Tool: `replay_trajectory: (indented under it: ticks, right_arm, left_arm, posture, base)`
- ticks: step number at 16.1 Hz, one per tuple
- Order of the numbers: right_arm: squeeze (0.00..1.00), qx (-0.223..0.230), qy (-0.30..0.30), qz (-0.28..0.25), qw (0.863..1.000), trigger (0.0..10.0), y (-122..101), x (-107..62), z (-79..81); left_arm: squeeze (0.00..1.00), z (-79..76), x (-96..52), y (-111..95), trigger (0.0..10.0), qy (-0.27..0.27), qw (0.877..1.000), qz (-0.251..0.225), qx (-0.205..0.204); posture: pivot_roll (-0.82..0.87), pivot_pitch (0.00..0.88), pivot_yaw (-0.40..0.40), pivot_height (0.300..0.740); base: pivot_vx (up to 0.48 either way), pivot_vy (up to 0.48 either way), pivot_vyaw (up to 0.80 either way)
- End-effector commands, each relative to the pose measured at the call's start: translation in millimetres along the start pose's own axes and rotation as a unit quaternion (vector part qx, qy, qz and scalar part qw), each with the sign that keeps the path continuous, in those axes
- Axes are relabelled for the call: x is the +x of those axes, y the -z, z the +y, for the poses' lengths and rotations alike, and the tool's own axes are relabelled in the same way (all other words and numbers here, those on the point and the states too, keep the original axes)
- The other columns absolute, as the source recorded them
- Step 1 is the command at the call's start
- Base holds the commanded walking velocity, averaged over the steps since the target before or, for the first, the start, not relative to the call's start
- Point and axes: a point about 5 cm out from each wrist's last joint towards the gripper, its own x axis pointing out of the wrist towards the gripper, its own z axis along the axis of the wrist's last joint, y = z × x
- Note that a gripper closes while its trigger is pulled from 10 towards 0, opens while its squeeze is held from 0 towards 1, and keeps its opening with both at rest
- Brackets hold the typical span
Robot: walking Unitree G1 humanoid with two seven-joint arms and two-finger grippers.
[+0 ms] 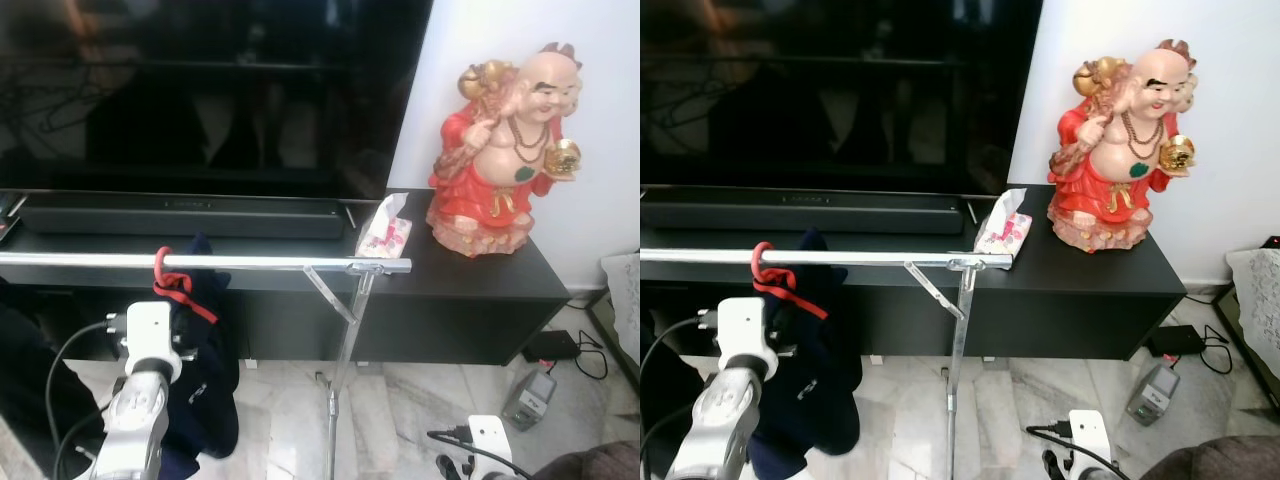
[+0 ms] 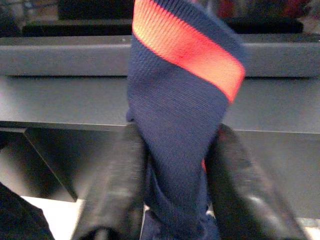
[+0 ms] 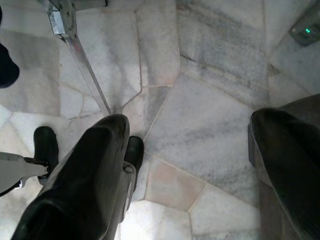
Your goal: Hang hanger
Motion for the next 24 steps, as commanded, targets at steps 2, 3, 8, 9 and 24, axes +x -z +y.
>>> replay_trajectory:
  ticks: [2,3,8,9,24]
  right_arm:
    - [0.00,0.005,0.004,0.000,1.000,10.0,-1,-0.4,-3.0]
    - [0.00,0.005,0.003,0.000,1.000,10.0,-1,-0.5,-3.2]
    - [0.00,0.003,0.005,0.002,1.000,10.0,0,-1.1,-5.2]
    - [0.00,0.002,0.005,0.003,1.000,10.0,0,-1.2,-5.6]
    - [0.00,0.023,0.006,0.002,1.000,10.0,4,0.1,2.4]
  left_arm:
    - [1.00,-3.8,-8.4,-9,10.0,0.011,0.999,-0.031,-0.014]
    - [1.00,-5.9,-15.6,-12,10.0,0.018,0.999,-0.041,-0.017]
    - [0.00,-10.0,-49.3,-13,10.0,0.024,0.998,-0.058,0.001]
    - [0.00,-10.9,-52.8,-12,10.0,0.025,0.998,-0.053,0.010]
    - [0.00,-11.1,-43.4,-20,10.0,0.030,0.998,-0.047,0.036]
  posture:
    - [0.07,0.000,-0.076,0.740]
    - [0.07,0.000,-0.077,0.740]
    - [0.08,0.000,-0.079,0.740]
    - [0.08,0.000,-0.082,0.740]
    - [0.07,0.000,-0.024,0.740]
  base:
    - [0.000,0.000,0.00]
    - [0.000,0.000,0.00]
    - [0.000,0.000,0.00]
    - [0.000,0.000,0.00]
    - [0.000,0.000,0.00]
